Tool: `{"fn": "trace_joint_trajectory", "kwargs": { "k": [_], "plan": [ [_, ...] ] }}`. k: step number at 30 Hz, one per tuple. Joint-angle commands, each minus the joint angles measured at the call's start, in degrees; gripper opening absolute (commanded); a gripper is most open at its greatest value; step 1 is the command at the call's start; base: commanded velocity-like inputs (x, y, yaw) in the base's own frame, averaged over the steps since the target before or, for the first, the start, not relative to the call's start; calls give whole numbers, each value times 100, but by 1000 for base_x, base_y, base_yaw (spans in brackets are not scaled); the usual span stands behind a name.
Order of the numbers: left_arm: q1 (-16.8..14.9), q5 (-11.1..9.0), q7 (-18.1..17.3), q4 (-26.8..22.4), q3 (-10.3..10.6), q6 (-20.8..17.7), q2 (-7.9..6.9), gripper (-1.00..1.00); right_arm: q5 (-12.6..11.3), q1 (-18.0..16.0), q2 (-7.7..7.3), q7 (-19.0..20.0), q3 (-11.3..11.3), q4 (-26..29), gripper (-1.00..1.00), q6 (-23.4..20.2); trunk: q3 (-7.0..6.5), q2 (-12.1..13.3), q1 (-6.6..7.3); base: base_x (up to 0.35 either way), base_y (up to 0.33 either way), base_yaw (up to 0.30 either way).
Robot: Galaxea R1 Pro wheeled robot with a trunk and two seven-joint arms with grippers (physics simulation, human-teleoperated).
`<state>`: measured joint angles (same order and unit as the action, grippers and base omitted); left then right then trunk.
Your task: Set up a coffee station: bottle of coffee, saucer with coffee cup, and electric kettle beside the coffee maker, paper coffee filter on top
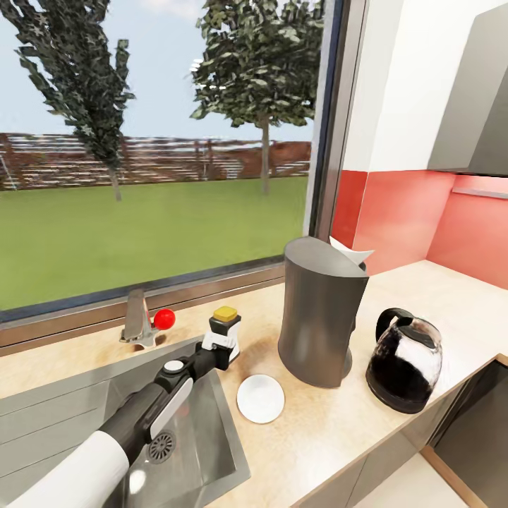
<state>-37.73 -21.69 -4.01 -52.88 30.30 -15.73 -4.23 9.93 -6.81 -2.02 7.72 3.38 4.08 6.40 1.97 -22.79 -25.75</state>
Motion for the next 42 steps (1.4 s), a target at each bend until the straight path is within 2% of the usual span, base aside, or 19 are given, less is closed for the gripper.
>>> {"fn": "trace_joint_trajectory", "kwargs": {
  "k": [1,11,24,32,42],
  "plan": [
    [-6,-37,-3,-8,11,-26,-4,-100,52,-5,1,18,39,-4,100,19,13,-13,-4,0,0,0],
    [-5,-28,6,-3,34,-26,35,-100,65,-5,0,1,25,-12,100,17,13,-13,-4,73,-140,0],
    [-3,-28,33,-3,15,-18,32,-100,62,-5,15,1,23,-13,100,19,48,-13,-4,-229,-197,62],
    [-10,-28,58,-3,20,-16,38,-100,62,-5,17,1,22,-13,100,17,90,-13,-4,-51,-36,129],
    [-63,-2,76,-3,37,112,63,-100,65,-5,17,1,22,-30,100,18,108,-13,-4,125,0,69]
  ]
}}
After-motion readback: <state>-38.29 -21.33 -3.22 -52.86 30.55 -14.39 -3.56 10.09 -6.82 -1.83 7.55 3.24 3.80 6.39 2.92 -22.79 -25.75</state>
